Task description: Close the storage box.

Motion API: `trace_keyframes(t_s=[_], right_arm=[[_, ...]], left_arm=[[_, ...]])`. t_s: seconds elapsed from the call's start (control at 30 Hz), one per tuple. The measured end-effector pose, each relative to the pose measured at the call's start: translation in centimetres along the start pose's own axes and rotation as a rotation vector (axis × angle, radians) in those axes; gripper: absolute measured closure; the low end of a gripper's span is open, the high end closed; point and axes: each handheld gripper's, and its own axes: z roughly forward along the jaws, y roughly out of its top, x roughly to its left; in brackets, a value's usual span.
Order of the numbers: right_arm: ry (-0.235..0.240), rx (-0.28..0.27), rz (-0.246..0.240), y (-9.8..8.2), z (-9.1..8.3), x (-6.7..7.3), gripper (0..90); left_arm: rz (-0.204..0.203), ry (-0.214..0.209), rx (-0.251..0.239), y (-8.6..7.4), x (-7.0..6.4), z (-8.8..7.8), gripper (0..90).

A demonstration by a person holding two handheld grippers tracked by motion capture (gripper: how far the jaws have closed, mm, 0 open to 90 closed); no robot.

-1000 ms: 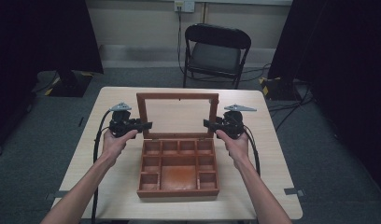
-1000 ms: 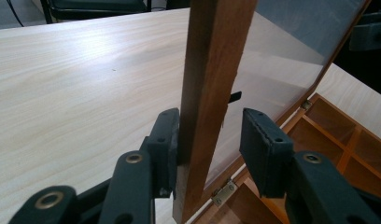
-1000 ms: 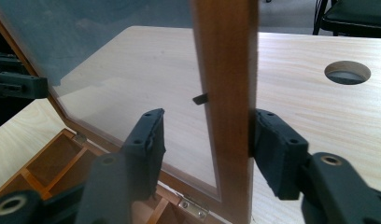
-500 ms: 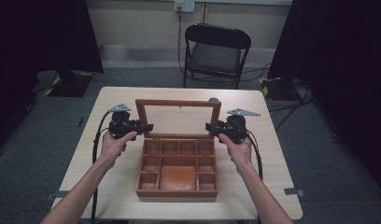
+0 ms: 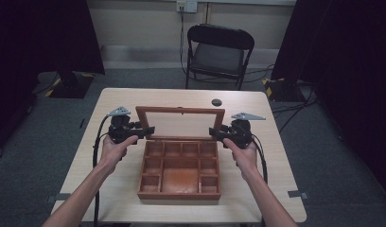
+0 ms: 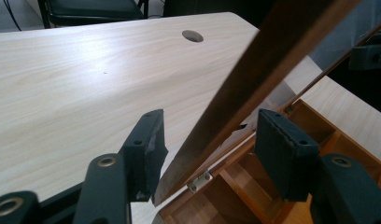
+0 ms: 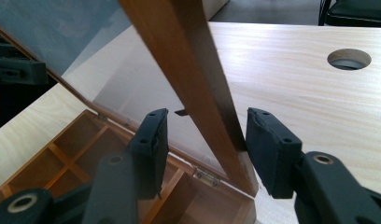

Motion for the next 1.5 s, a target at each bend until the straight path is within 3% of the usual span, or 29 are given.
trace_keyframes(t_s=[0.23,0.4,0.6,0.87,1.1,1.2,1.5], right_arm=[[0.019,0.022,-0.01,-0.3,-0.8,0.4,49.2],[0.025,0.019,0.004,-0.7,-0.9,0.6,44.7],[-0.001,0.037,0.022,-1.2,-1.2,0.6,39.0],[-0.004,0.039,0.031,-1.8,-1.3,0.4,39.2],[-0.021,0.088,0.009,-2.8,-1.3,0.3,39.3],[0.002,0.111,0.029,-2.9,-1.5,0.1,42.4],[-0.006,0.12,0.039,-3.3,-2.4,-0.9,45.0]], left_arm=[[-0.023,-0.005,0.009,-0.5,0.1,-0.6,41.8],[-0.015,0.002,0.009,-0.8,0.0,-0.9,39.7],[0.01,0.006,0.03,-0.7,-0.3,-1.0,35.5],[0.007,-0.005,0.011,-1.3,-0.7,-1.5,36.2],[0.015,-0.011,0.058,-1.9,-0.9,-1.3,31.1],[0.032,-0.018,0.074,-1.9,-1.1,-1.1,30.7],[0.028,-0.03,0.062,-1.8,-1.2,-1.1,29.9]])
